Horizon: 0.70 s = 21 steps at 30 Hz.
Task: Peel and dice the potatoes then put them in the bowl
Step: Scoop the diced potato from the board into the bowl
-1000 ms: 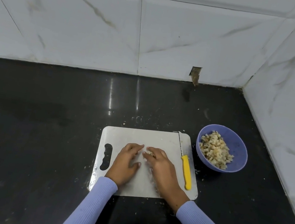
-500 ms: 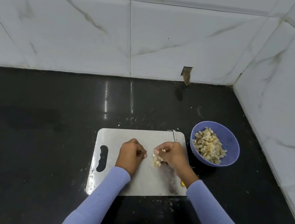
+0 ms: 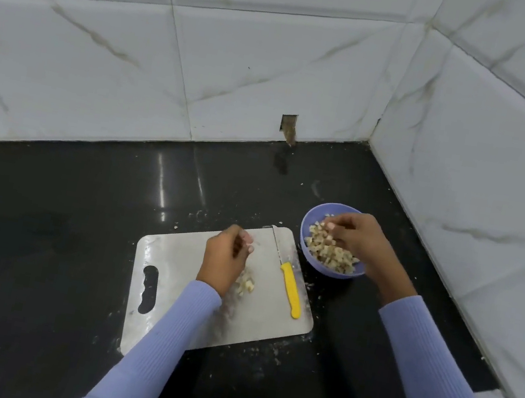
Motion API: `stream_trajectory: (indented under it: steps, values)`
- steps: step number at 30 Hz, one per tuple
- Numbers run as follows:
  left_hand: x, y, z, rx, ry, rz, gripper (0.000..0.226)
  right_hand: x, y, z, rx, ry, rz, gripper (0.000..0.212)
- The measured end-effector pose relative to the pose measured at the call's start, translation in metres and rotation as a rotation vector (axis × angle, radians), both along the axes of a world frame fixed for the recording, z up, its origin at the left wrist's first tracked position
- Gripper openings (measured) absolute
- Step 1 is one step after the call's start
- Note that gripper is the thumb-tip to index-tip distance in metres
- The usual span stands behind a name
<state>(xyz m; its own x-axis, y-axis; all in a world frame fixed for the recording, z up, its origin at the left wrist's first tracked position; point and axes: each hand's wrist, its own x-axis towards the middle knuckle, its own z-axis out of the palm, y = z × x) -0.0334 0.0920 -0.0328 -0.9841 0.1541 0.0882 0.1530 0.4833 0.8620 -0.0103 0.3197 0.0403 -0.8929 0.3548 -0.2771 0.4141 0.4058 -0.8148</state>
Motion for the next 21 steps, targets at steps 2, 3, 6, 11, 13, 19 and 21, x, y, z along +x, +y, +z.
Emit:
stream_trajectory:
  steps: [2,3,6,11,13,19,21]
  values:
    - [-0.005,0.024,0.019,0.148,-0.037,-0.046,0.02,-0.004,0.018,0.001,0.122,-0.059,0.011,0.021]
    - [-0.008,0.037,0.027,0.195,-0.055,-0.073,0.021,-0.006,0.023,0.001,0.151,-0.089,0.031,0.024]
    - [-0.015,0.073,0.046,0.231,-0.068,-0.162,0.02,-0.011,0.032,0.0,0.234,-0.108,0.063,0.027]
    - [-0.021,0.118,0.051,0.093,-0.081,-0.262,0.011,-0.005,0.042,0.001,0.391,-0.021,0.045,0.015]
    - [-0.024,0.125,0.047,0.04,-0.098,-0.272,0.02,-0.002,0.041,0.003,0.434,-0.011,0.074,0.011]
    - [-0.027,0.128,0.037,-0.007,-0.107,-0.273,0.027,0.004,0.047,0.003,0.291,-0.107,0.118,0.015]
    - [-0.026,0.127,0.038,-0.019,-0.091,-0.285,0.018,0.007,0.047,0.003,0.344,0.003,0.045,0.004]
